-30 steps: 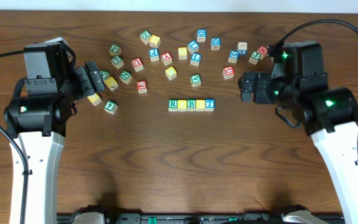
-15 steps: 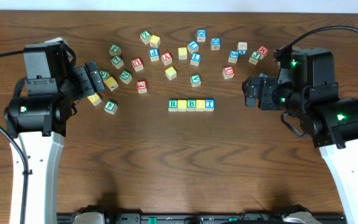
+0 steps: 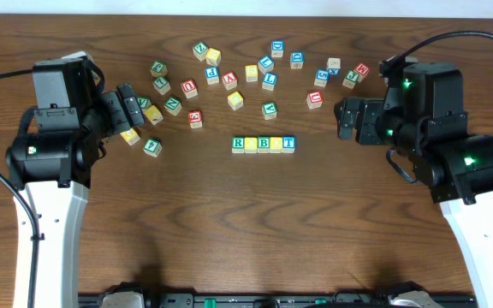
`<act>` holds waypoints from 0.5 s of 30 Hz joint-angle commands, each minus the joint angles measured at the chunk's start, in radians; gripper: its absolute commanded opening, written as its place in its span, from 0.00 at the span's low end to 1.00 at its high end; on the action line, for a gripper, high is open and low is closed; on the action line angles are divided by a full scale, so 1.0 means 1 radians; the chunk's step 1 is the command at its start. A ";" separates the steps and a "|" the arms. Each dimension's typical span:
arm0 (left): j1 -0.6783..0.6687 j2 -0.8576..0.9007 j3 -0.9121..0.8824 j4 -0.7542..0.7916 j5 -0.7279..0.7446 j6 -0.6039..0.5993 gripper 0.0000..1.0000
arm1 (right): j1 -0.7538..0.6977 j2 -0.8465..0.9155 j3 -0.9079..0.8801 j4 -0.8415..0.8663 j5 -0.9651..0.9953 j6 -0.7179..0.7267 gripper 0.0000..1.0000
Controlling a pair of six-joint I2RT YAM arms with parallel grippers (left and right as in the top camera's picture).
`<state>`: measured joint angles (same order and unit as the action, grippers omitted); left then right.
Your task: Spell out ROBOT
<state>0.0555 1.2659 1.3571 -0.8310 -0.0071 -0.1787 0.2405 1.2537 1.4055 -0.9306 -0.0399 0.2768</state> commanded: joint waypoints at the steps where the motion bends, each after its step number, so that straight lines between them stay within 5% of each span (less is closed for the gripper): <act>1: 0.003 -0.005 0.033 -0.003 -0.013 0.010 0.98 | -0.004 -0.005 0.016 0.034 0.037 -0.005 0.99; 15: 0.003 -0.005 0.033 -0.002 -0.013 0.010 0.97 | -0.072 -0.235 -0.251 0.338 0.202 -0.005 0.99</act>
<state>0.0555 1.2659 1.3571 -0.8314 -0.0067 -0.1787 0.2108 1.0996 1.2629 -0.6617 0.1200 0.2764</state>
